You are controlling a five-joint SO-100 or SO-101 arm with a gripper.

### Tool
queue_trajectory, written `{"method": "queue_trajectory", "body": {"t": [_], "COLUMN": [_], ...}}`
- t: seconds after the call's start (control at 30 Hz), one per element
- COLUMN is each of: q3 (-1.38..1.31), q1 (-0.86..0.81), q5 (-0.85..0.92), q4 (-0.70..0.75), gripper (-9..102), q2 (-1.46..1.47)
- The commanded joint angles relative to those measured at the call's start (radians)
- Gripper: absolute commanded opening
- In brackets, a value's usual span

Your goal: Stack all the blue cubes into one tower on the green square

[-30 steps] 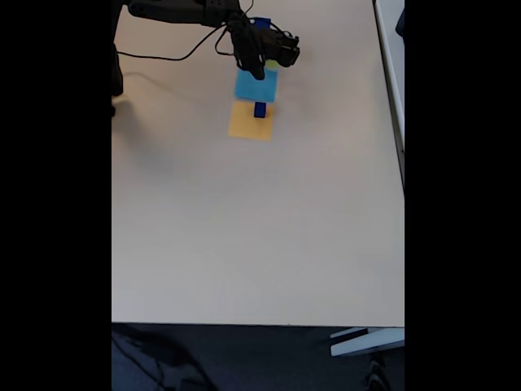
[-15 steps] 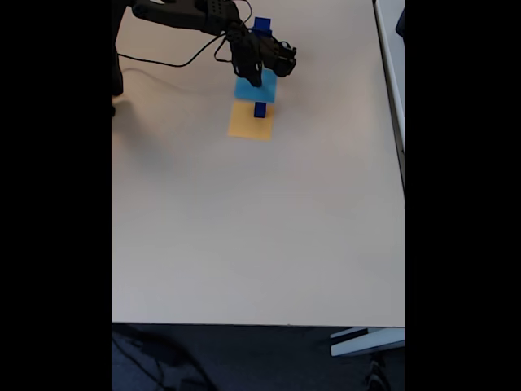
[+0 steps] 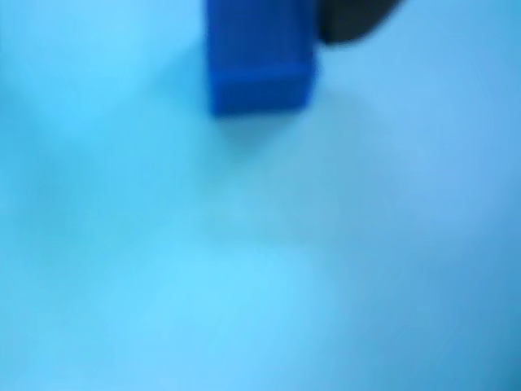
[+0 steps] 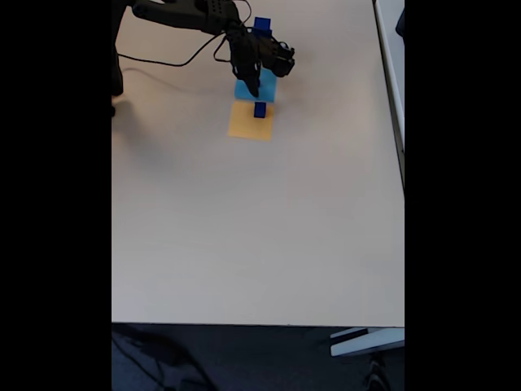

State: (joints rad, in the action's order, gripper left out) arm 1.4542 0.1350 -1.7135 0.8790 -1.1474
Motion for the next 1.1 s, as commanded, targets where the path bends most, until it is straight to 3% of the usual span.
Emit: {"method": "queue_trajectory", "body": {"t": [0.0,0.23,0.33,0.6,0.87,1.07], "q3": [-0.198,-0.784,-0.931,-0.765,-0.492,-0.434], "q1": [0.020,0.044,0.038,-0.072,-0.193,-0.196], "q5": [0.040,0.081,0.097,0.167,0.282,0.276], "q4": [0.121,0.476,0.535,0.515,0.373,0.328], "gripper": [22,20,21,22,23,23], "q2": [0.006,0.187,0.229,0.104,0.002,0.014]}}
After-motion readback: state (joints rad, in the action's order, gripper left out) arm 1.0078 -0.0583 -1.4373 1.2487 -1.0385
